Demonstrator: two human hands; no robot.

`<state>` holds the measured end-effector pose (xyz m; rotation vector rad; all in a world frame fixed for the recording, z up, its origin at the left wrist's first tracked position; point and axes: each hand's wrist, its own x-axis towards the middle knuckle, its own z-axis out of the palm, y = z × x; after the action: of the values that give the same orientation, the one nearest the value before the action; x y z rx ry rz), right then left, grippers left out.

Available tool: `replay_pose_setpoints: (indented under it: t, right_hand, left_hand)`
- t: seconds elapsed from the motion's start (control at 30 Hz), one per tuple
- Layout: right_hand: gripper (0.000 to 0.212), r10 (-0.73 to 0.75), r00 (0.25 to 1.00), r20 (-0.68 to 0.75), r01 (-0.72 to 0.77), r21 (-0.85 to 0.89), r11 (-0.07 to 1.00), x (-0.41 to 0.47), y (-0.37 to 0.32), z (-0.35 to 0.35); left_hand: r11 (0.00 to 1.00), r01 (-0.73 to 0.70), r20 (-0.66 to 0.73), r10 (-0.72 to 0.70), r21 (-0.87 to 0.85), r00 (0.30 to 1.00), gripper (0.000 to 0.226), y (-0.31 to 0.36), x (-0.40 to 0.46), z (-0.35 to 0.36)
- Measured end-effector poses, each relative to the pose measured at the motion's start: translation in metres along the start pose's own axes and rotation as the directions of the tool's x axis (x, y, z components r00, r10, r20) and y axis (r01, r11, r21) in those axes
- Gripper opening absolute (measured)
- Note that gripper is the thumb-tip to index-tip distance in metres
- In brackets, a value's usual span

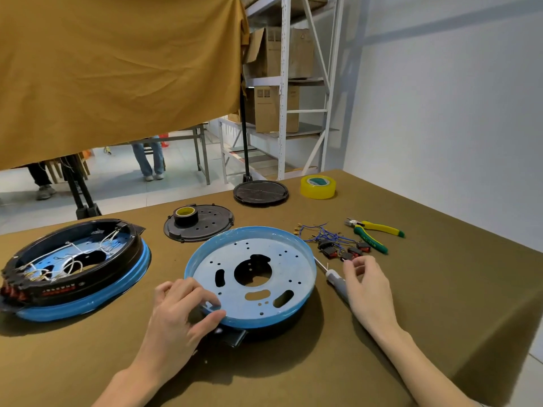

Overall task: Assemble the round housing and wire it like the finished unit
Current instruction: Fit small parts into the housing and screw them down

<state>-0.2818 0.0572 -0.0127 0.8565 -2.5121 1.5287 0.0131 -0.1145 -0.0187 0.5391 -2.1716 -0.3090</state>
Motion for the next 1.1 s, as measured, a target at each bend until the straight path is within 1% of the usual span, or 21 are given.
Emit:
replay_pose_setpoints:
  t: [0.03,0.07,0.1,0.17,0.27,0.37,0.5,0.6,0.77,0.87,0.97,1.1]
  right_hand:
    - [0.01,0.046,0.998,-0.038,-0.044,0.043,0.998,0.004,0.002,-0.003]
    - [0.01,0.075,0.995,-0.065,-0.073,0.033,0.997,0.008,0.005,-0.006]
    - [0.01,0.089,0.993,-0.075,-0.09,-0.003,0.996,0.013,0.008,-0.01]
    - [0.016,0.104,0.994,-0.042,-0.108,-0.105,0.989,0.02,0.013,-0.015]
    - [0.021,0.118,0.991,0.056,-0.103,-0.218,0.97,0.027,0.015,-0.02]
    - [0.026,0.096,0.988,0.119,-0.059,-0.279,0.959,0.031,0.018,-0.022]
    - [0.028,0.096,0.989,0.111,-0.056,-0.314,0.948,0.038,0.026,-0.026]
    - [0.021,0.071,0.993,0.099,-0.03,-0.363,0.931,0.043,0.03,-0.027]
    - [0.014,0.086,0.994,0.073,-0.058,-0.319,0.946,0.046,0.031,-0.027]
    - [0.004,0.104,0.99,0.099,-0.071,-0.292,0.954,0.051,0.029,-0.027]
    - [0.012,0.127,0.982,0.138,-0.081,-0.299,0.951,0.058,0.026,-0.026]
    - [0.009,0.142,0.973,0.18,-0.084,-0.297,0.951,0.065,0.029,-0.028]
  left_hand:
    - [1.0,-0.001,-0.002,0.001,-0.003,1.0,0.061,0.0,0.0,0.0]
    - [1.0,-0.001,-0.002,0.001,-0.006,1.0,0.062,0.001,0.0,0.0]
    - [1.0,-0.002,0.0,0.002,-0.01,1.0,0.062,0.001,0.001,0.001]
    - [1.0,-0.001,0.006,0.001,-0.018,1.0,0.062,0.002,0.001,0.001]
    - [1.0,0.0,0.015,0.0,-0.028,1.0,0.059,0.002,0.001,0.0]
    - [1.0,-0.012,0.031,0.013,-0.024,0.999,0.057,0.001,0.0,0.0]
    - [0.998,-0.053,0.047,0.052,0.021,0.998,0.053,0.0,-0.001,-0.001]
    - [0.997,-0.065,0.051,0.063,0.035,0.997,0.053,0.001,-0.001,-0.002]
    - [0.981,-0.174,0.074,0.169,0.08,0.983,0.052,0.005,-0.004,-0.003]
    - [0.968,-0.232,0.123,0.219,0.098,0.968,0.059,0.007,-0.004,-0.004]
    - [0.95,-0.281,0.215,0.248,0.136,0.945,0.06,0.013,-0.004,-0.003]
    - [0.925,-0.339,0.269,0.286,0.174,0.92,0.049,0.023,-0.001,0.002]
